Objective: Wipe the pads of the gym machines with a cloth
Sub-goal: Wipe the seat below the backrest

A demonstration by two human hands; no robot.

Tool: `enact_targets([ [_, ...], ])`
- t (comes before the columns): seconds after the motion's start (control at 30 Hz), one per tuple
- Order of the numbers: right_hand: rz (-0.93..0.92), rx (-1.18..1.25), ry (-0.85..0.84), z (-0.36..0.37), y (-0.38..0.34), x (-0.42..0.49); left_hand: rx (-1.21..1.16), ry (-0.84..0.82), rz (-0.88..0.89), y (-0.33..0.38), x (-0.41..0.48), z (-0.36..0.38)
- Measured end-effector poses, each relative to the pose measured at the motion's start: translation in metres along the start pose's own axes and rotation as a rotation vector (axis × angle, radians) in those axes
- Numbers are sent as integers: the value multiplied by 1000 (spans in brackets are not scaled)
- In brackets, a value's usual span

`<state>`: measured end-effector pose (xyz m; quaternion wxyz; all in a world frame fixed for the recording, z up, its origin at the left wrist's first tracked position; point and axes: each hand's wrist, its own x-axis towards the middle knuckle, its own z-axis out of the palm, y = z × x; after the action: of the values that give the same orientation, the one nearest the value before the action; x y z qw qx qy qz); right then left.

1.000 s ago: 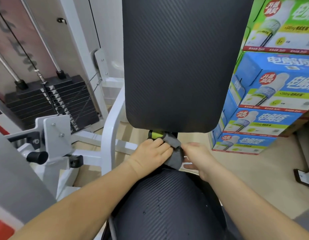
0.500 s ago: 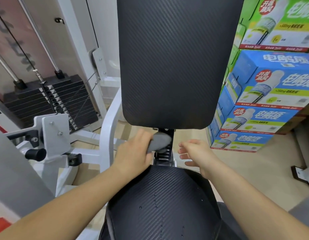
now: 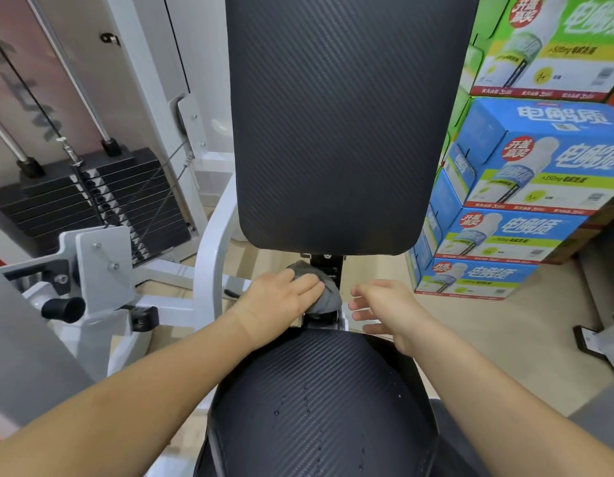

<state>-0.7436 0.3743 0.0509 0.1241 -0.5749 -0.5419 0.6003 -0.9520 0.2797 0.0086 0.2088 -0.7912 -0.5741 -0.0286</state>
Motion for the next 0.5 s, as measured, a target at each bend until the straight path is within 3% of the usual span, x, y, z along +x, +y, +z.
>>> enact_targets([
  [0.1, -19, -9, 2, 4, -1, -3, -125, -89, -275, -23, -15, -6],
  [0.17, -32, -14, 18, 6, -1, -4, -189, -67, -357, -33, -29, -12],
  [0.3, -42, 4, 20, 9, 7, -2, -252, 132, -125, 0, -9, -17],
  [0.4, -43, -1, 24, 7, 10, 2, -181, 83, 96, 15, 16, 7],
  [0.5, -42, -31, 48, 1, 9, 2, -120, 50, 130, 15, 16, 25],
])
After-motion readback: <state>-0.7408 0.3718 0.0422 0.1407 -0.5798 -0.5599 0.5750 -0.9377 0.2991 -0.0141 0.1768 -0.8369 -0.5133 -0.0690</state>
